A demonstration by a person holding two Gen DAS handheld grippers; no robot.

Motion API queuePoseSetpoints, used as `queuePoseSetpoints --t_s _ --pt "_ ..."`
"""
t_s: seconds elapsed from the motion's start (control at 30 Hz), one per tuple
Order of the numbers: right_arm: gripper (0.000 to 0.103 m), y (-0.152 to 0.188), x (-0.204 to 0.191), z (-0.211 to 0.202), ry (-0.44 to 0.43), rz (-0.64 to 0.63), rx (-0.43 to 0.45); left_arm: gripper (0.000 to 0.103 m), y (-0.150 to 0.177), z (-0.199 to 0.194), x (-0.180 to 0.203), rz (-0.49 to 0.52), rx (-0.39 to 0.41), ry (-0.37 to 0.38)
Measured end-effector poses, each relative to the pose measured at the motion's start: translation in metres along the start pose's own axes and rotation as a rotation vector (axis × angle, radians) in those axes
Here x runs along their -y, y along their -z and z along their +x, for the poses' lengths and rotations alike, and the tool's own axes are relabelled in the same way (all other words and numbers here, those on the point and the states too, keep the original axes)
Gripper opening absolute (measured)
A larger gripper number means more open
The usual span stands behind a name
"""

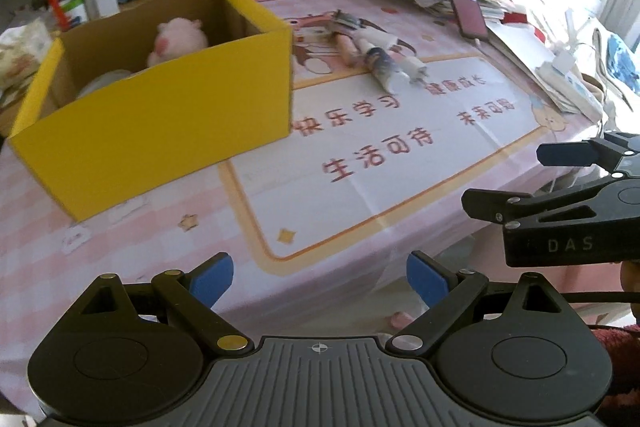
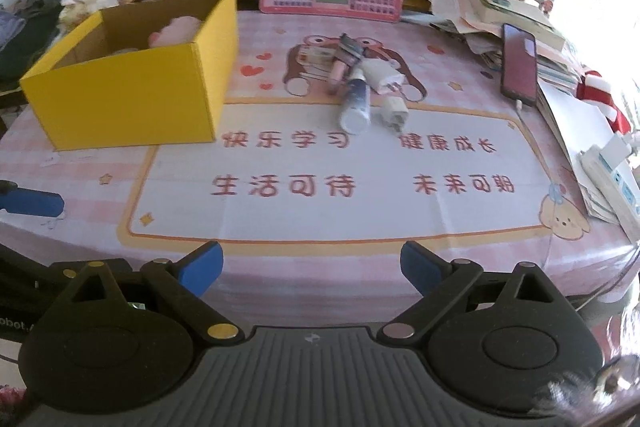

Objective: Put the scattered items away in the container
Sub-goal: 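Grasp the white-and-blue spray bottle with the left tool while the right tool grasps a white charger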

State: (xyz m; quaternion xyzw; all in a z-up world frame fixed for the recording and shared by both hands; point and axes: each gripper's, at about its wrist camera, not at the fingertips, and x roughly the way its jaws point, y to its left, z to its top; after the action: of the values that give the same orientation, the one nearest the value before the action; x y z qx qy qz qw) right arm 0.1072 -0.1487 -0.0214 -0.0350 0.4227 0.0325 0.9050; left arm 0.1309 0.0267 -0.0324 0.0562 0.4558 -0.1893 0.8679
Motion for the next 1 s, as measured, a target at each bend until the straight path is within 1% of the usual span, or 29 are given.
queuePoseSetpoints --t_s 0.47,0.6,0.73,0.83,0.9,0.93,1.0 --pt "0.096 -0.013 0.072 0.021 0.056 0.043 -0.042 0.095 -0.046 0.047 0.058 0.069 -0.03 0.09" --pt "0.096 -0.022 0.097 0.034 0.053 0.05 -0.05 0.095 -0.062 0.062 0.072 0.072 -0.022 0.1" --pt "0.095 -0.036 0.117 0.049 0.021 0.045 -0.039 0.095 -0.083 0.076 0.078 0.053 0.01 0.079" --pt "0.093 -0.05 0.13 0.062 -0.018 0.042 -0.021 0.094 -0.099 0.086 0.079 0.028 0.034 0.034" --pt "0.086 -0.06 0.136 0.073 -0.052 0.039 -0.017 0.093 -0.109 0.09 0.079 0.005 0.052 -0.004" --pt "0.081 -0.065 0.139 0.079 -0.076 0.038 -0.019 0.093 -0.113 0.091 0.079 -0.004 0.059 -0.018" --pt "0.075 -0.074 0.142 0.089 -0.106 0.033 -0.023 0.093 -0.12 0.092 0.079 -0.014 0.067 -0.041"
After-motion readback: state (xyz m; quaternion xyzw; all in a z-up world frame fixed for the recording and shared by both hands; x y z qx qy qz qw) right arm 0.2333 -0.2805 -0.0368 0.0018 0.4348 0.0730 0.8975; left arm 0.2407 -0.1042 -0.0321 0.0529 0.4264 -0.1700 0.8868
